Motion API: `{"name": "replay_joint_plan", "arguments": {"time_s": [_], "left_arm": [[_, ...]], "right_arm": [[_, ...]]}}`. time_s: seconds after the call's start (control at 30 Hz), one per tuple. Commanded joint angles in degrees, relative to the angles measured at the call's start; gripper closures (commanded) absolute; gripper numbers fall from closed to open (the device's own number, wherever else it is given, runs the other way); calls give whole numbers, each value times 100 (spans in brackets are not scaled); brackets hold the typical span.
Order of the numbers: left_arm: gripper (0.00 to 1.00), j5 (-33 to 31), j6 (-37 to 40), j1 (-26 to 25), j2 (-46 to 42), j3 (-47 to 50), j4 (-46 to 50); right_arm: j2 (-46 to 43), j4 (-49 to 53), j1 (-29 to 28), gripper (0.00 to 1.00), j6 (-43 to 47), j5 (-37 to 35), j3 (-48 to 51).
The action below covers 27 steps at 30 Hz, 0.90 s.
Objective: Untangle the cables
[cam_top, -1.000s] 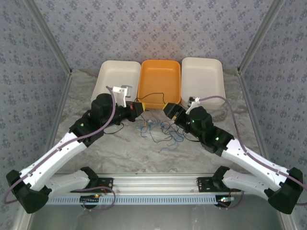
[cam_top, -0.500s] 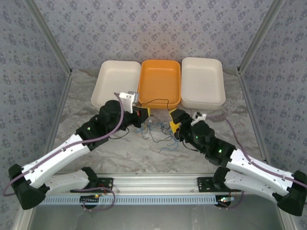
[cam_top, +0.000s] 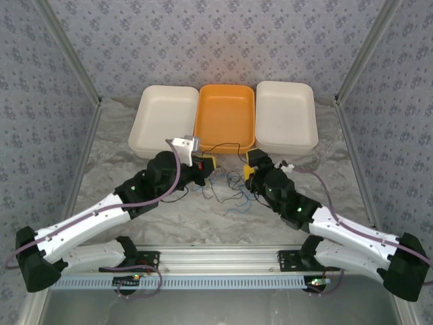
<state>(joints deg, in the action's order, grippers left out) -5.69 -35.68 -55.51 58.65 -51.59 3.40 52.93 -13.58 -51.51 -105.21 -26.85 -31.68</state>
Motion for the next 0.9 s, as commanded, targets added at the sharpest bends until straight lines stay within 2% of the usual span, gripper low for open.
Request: {"name": "replay_joint_plan", "arguments": {"time_s": [0.0, 0.13, 0.27, 0.43, 0.47, 0.53, 0.57, 0.63, 0.73, 0.87], "left_arm": [[100, -190, -92, -91, 15, 4, -383], [100, -216, -87, -149, 39, -39, -392], [100, -224, -110, -247, 41, -5, -434], [100, -285, -167, -381, 32, 110, -538], [100, -286, -178, -398, 24, 130, -558], [100, -288, -208, -408, 32, 158, -575], [100, -286, -216, -408, 38, 172, -579], [100, -264, -237, -417, 54, 187, -577], [100, -254, -239, -417, 113, 211, -412], [100, -313, -179, -418, 317, 315, -115]], "right_arm": [[310, -308, 85, 32, -398, -202, -227], [630, -436, 190, 35, -645, -189, -247], [759, -658, 395, 53, -738, -274, -229], [883, -913, 747, 69, -633, -129, -328], [924, -1023, 808, 74, -610, -47, -339], [982, -1120, 847, 97, -572, -9, -356], [968, -1023, 859, 100, -567, 16, -400], [916, -973, 939, 100, -290, 43, -494], [584, -359, 1232, 100, 348, 209, -839], [143, 893, 2042, 100, 1809, 768, -1912]]}}
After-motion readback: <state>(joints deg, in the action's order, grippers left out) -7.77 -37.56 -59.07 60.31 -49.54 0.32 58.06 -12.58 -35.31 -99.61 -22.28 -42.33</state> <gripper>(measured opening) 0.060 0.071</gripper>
